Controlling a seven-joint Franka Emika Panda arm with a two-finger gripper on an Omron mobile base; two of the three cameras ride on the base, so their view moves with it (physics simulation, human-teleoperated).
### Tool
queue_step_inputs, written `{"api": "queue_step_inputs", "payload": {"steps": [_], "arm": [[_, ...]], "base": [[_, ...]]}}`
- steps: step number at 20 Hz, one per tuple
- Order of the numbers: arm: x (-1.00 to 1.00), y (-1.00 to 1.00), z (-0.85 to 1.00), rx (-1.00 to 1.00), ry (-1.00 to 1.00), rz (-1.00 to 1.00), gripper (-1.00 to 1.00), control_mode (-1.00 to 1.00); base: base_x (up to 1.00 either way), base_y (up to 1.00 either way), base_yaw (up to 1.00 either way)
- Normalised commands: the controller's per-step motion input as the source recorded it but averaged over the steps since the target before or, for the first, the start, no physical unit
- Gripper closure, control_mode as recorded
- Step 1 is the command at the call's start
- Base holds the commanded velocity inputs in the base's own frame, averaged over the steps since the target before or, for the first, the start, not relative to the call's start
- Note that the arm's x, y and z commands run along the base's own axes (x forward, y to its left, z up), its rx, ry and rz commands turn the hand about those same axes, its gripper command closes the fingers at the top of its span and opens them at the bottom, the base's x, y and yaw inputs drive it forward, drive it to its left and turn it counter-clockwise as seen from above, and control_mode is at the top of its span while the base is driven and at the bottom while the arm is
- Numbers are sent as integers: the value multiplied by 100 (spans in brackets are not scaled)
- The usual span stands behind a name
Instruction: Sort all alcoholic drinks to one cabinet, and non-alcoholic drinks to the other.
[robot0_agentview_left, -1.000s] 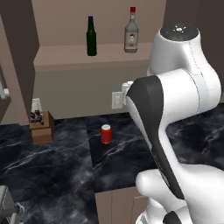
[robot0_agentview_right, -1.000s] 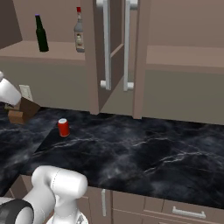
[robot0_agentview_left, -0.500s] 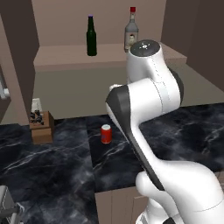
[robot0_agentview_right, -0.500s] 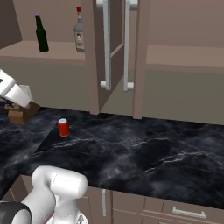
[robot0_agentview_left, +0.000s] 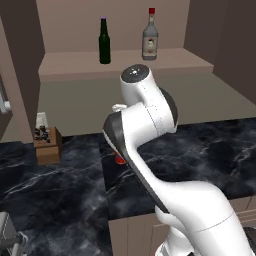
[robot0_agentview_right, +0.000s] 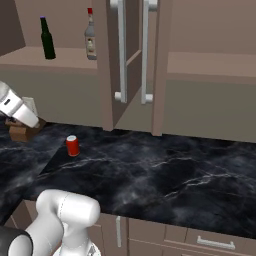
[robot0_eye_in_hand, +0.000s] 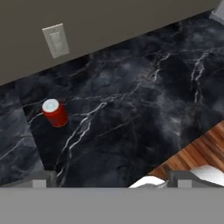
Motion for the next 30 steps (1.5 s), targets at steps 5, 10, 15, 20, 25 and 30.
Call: {"api": "queue_step_inputs", "payload": {"steps": [5,10,15,20,25,30], "arm": [[21,12,-32,-5,-10,-3,-100,-100],[23,2,-32,-5,-11,-3,-100,-100],[16,10,-39,-3,-12,-2,-100,-100],[15,26,-29,0,-11,-6,-100,-100],[30,31,-19,0,-9,-11,-100,-100],[36,18,-19,0,-1,-16,-100,-100]], "base": [[0,0,0],[0,0,0],[0,0,0],[0,0,0],[0,0,0],[0,0,0]]}}
